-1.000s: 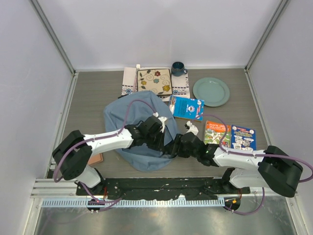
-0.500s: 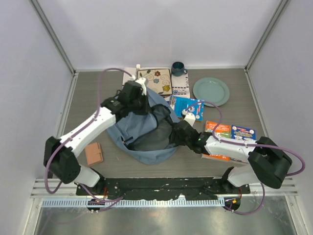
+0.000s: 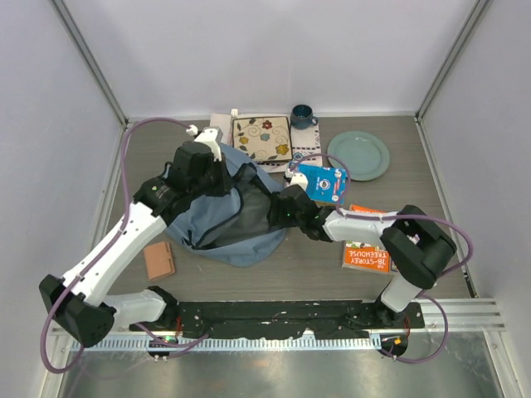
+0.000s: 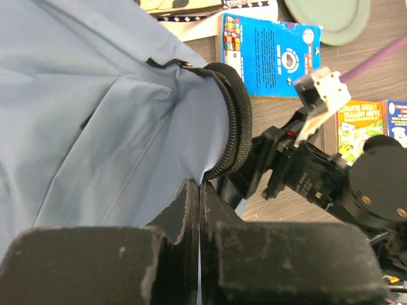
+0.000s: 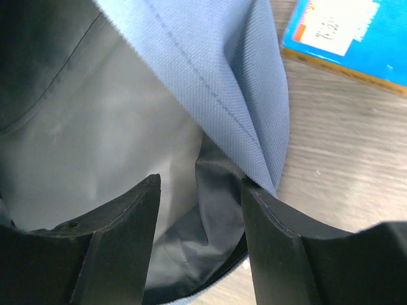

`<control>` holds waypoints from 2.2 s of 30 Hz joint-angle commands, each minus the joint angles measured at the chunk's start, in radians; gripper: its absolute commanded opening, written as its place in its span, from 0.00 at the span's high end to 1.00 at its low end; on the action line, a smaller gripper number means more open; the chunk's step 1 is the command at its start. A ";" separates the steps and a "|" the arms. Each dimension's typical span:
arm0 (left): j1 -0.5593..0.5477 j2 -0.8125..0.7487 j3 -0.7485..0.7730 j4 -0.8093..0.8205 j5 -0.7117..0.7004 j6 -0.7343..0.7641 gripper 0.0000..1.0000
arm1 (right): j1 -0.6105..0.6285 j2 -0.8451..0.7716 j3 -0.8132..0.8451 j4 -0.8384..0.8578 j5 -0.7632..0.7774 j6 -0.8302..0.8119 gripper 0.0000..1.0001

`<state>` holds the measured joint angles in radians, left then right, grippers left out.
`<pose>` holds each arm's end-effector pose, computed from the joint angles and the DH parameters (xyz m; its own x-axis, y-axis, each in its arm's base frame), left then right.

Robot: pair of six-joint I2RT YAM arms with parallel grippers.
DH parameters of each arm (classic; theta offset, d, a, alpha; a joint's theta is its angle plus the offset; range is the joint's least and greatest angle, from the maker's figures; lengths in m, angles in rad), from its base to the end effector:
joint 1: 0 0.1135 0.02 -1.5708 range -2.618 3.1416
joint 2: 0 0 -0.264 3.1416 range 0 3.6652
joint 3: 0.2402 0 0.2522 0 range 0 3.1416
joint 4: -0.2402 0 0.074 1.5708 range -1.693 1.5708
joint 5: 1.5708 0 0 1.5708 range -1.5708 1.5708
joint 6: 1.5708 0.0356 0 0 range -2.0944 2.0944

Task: Pack the student bag
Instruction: Adjust the student bag at the center of the board, then pick up the book from the center of the board.

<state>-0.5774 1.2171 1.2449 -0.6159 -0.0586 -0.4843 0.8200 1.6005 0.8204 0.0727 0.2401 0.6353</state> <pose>0.2214 -0.1418 0.3672 -0.6461 -0.1338 -0.7514 0.2297 0.9048 -0.3586 0.2291 0.2331 0.1772 -0.7051 0.0892 -0.7035 -0.2093 0.9217 0.3266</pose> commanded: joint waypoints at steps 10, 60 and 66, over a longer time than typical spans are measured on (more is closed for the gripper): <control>0.005 -0.033 -0.104 0.142 0.028 -0.094 0.51 | -0.084 -0.129 0.014 -0.066 -0.022 -0.032 0.25; -0.056 0.801 0.490 0.295 0.135 -0.105 0.01 | -0.756 -0.159 0.065 -0.187 -0.337 -0.008 0.15; -0.045 0.913 0.545 0.298 0.174 -0.112 0.00 | -0.757 -0.022 0.112 -0.106 -0.363 -0.008 0.18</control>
<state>-0.6140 2.1059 1.7397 -0.3332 0.0685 -0.6018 0.0677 1.5372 0.8639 -0.1375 -0.0921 0.6239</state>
